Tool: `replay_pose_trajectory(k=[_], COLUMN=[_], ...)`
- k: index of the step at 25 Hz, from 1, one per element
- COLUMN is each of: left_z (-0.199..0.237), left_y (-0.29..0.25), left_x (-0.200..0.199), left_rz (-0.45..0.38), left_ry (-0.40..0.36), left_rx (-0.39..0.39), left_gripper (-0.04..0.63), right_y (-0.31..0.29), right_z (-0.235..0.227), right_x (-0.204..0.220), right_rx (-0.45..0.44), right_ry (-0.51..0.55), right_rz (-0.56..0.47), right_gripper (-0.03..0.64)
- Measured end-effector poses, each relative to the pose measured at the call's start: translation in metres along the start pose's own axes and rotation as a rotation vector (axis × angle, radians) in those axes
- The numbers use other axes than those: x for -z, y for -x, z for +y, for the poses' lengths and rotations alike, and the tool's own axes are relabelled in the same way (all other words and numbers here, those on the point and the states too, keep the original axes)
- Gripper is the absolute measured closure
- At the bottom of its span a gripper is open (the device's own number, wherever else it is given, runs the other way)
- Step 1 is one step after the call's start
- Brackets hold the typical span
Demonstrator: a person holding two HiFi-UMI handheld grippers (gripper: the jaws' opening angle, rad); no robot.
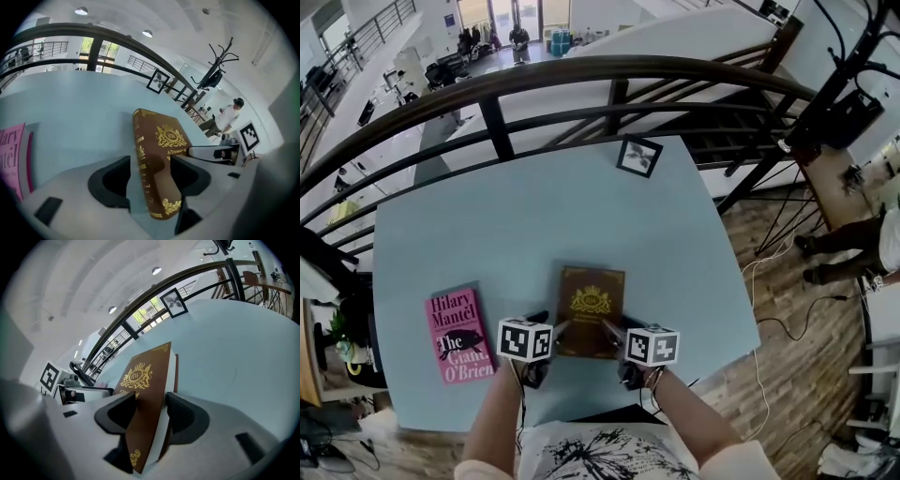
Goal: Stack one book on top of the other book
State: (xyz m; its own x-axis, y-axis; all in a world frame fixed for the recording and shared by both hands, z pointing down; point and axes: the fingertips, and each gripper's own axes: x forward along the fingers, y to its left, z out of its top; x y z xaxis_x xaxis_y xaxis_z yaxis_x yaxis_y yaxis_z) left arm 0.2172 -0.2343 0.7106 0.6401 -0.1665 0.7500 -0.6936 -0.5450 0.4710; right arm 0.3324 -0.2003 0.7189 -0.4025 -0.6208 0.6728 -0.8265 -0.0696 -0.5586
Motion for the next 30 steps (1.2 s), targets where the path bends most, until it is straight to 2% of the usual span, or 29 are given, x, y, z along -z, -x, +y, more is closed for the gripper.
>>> replay_pose_trajectory(k=[4, 11, 15, 20, 25, 30], left_z=[-0.001, -0.005, -0.007, -0.022, -0.036, -0.045], left_y=[-0.013, -0.017, -0.013, 0.001, 0.023, 0.059], left_x=[0.005, 0.008, 0.007, 0.012, 0.015, 0.022], left_rz=[0.038, 0.057, 0.037, -0.017, -0.071, -0.136], left_ry=[0.015, 0.060, 0.060, 0.047, 0.033, 0.038], left_rx=[0.046, 0.109, 0.084, 0.066, 0.032, -0.031], left_gripper=[0.353, 0.360, 0.367, 0.367, 0.367, 0.367], right_y=[-0.001, 0.001, 0.003, 0.021, 0.039, 0.055], right_z=[0.001, 0.000, 0.002, 0.009, 0.024, 0.052], right_x=[0.000, 0.001, -0.001, -0.004, -0.002, -0.003], right_rx=[0.002, 0.017, 0.015, 0.001, -0.025, -0.097], right_ry=[0.011, 0.016, 0.027, 0.099, 0.126, 0.176], right_rz=[-0.002, -0.003, 0.006, -0.011, -0.016, -0.018], right_gripper=[0.411, 0.414, 0.428, 0.434, 0.436, 0.443])
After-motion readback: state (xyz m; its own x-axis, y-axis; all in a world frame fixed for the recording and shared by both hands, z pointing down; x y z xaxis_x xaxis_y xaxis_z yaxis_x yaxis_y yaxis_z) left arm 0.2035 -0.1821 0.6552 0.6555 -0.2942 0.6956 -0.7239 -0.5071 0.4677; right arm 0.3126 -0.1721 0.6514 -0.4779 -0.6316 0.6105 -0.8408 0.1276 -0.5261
